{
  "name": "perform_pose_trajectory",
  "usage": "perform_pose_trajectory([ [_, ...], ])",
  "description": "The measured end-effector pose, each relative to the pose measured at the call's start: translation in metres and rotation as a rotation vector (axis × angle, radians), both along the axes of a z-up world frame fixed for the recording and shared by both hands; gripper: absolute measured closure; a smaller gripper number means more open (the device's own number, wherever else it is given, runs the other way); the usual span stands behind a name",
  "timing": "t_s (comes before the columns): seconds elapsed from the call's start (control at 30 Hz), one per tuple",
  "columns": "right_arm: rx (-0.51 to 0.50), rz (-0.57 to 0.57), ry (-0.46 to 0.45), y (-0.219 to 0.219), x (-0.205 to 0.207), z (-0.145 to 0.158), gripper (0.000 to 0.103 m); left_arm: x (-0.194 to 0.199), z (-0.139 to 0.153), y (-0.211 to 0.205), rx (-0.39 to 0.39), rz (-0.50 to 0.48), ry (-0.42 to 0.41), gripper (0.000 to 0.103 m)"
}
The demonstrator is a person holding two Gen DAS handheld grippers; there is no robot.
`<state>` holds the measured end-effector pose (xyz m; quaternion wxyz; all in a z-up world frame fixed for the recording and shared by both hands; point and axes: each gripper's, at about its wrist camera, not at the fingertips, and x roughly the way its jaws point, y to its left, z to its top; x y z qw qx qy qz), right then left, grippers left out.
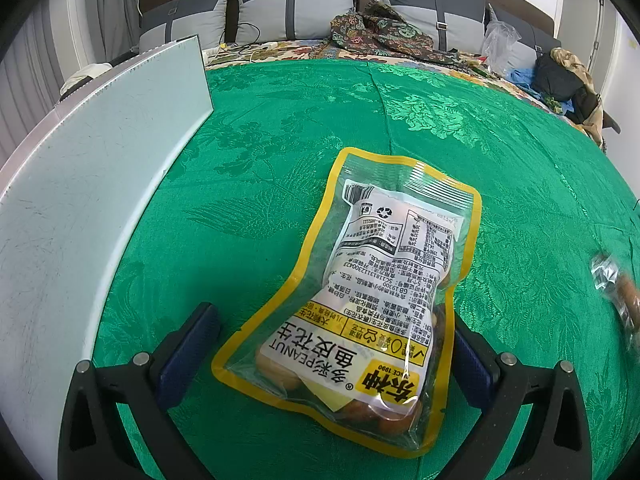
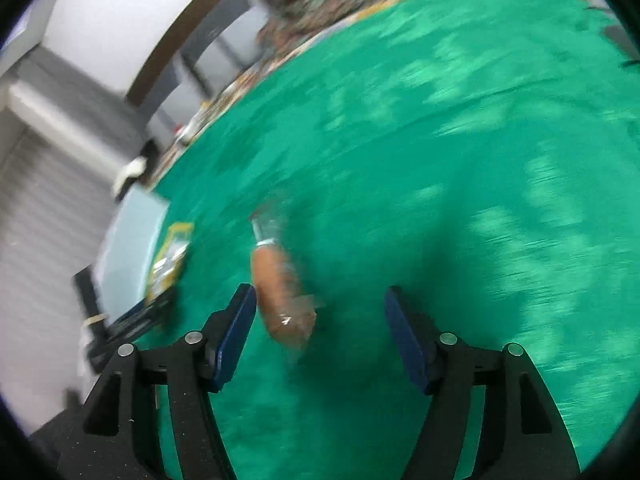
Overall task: Organize snacks
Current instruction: 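Lower the right tool onto the clear sausage pack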
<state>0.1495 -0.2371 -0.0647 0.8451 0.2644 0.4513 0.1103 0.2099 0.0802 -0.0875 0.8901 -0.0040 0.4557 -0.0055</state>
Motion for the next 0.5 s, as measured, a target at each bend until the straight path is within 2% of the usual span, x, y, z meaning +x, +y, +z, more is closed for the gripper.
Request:
perform_pose_trajectory([
  [0.3, -0.12, -0.166, -0.106, -0.035, -0.033, 0.008, 0.032, 0.0, 0.0, 0.0, 0.0, 0.0, 0.0, 0.0],
  [0.5, -0.172, -0.18, -0.125, -0.033, -0.043, 0.005, 0.032, 0.0, 0.0, 0.0, 0.0, 0.0, 0.0, 0.0],
])
